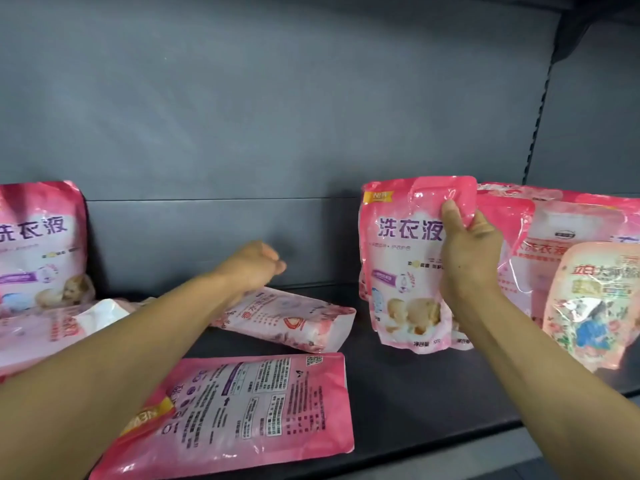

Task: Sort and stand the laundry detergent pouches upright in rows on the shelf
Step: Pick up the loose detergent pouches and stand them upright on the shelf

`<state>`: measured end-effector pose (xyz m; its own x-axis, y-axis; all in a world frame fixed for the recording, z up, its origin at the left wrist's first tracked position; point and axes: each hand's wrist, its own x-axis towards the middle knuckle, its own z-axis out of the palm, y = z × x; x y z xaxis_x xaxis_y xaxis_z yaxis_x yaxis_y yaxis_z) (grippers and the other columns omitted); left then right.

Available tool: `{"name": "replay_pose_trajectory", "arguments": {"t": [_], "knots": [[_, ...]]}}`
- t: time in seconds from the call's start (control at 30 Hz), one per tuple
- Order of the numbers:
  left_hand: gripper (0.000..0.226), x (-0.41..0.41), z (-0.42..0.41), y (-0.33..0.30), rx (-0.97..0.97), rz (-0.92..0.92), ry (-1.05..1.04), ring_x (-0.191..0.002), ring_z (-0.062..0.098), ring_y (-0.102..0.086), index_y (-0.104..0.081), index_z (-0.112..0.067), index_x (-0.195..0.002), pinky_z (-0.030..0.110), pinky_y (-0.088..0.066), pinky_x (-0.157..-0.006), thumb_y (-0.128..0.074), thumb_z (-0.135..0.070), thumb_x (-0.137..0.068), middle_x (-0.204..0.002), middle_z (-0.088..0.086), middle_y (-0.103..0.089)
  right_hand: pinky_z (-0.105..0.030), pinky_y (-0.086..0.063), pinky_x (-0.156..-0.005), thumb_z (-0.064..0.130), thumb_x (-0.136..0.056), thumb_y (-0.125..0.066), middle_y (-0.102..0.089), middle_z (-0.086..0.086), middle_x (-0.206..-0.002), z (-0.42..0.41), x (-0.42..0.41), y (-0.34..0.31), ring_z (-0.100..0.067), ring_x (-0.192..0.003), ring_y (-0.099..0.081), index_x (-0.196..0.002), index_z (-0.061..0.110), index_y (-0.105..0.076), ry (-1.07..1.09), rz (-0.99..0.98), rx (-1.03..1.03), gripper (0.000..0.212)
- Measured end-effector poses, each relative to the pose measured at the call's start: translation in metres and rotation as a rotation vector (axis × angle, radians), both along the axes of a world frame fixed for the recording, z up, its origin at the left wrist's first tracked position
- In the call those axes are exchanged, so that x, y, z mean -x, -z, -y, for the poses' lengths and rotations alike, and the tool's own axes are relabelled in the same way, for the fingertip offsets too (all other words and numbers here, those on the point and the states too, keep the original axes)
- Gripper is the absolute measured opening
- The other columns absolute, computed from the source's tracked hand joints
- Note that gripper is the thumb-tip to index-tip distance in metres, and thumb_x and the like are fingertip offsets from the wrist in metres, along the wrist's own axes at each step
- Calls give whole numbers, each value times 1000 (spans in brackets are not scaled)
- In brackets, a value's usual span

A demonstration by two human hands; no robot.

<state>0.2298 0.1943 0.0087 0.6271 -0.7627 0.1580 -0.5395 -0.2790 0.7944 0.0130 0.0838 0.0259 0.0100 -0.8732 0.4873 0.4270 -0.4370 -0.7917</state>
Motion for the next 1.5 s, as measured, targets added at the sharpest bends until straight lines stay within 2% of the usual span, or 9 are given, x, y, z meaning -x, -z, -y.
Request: {"name": "replay_pose_trajectory", "arguments": {"t": [0.07,0.17,0.3,0.47,0.63,0.77,0.93,1.07,1.5], "knots": [[12,-22,-7,15,-280,242,-78,-92,24,-55,-62,-10,-98,28,-39,-76,-53,-17,-93,-100,14,-59,-38,-49,-68,22,-95,-54,-53,-4,-67,4,-3,6,-20,-67,-50,-63,24,-51,68,-24,2,33],[34,-44,-17,32,-545,387,-165,-107,31,-59,-63,2,-108,30,-45,-82,-47,-25,-95,-117,18,-63,-27,-40,-56,21,-96,-53,-44,4,-58,4,-11,13,-8,-54,-39,-60,23,-44,112,-35,19,37],[28,-59,-19,44,-587,402,-232,-107,29,-61,-63,1,-109,29,-45,-82,-44,-14,-94,-118,17,-64,-20,-30,-47,22,-96,-52,-32,5,-54,6,-18,24,-4,-46,-27,-58,22,-35,159,-38,34,42],[29,-65,-8,53,-660,432,-243,-111,29,-60,-61,4,-114,30,-47,-85,-46,-8,-91,-121,18,-62,-18,-35,-43,17,-96,-52,-40,11,-45,3,-17,28,-1,-40,-34,-59,22,-36,157,-159,114,40],[26,-72,-6,52,-700,443,-205,-107,24,-63,-64,0,-109,27,-48,-83,-57,-14,-88,-118,13,-65,-25,-40,-54,9,-90,-59,-42,4,-62,1,-7,32,-8,-52,-41,-78,17,-43,243,-382,158,22],[13,-64,3,27,-425,399,-216,-102,27,-65,-64,1,-90,29,-49,-76,-53,-7,-89,-109,15,-68,-11,-37,-48,6,-88,-63,-46,5,-69,-7,-1,32,-3,-60,-47,-109,9,-41,269,-554,148,31],[17,-47,18,-11,83,301,-244,-94,39,-64,-65,6,-90,42,-51,-78,-50,6,-83,-97,25,-67,-16,-43,-51,-1,-84,-64,-49,6,-74,-11,4,30,0,-64,-48,-109,6,-38,282,-686,132,37],[30,-37,29,-33,289,368,-205,-84,31,-63,-52,-18,-64,28,-44,-65,-46,6,-81,-80,8,-65,-14,-33,-46,-2,-85,-62,-47,6,-69,-6,6,28,-4,-61,-47,-100,8,-38,317,-758,149,30],[24,-8,73,-80,322,565,-204,-83,31,-57,-55,-6,-92,39,-50,-72,-36,5,-82,-96,12,-64,-16,-28,-47,-2,-90,-53,-46,6,-65,11,1,24,-5,-56,-43,-86,5,-45,459,-733,227,11]]}}
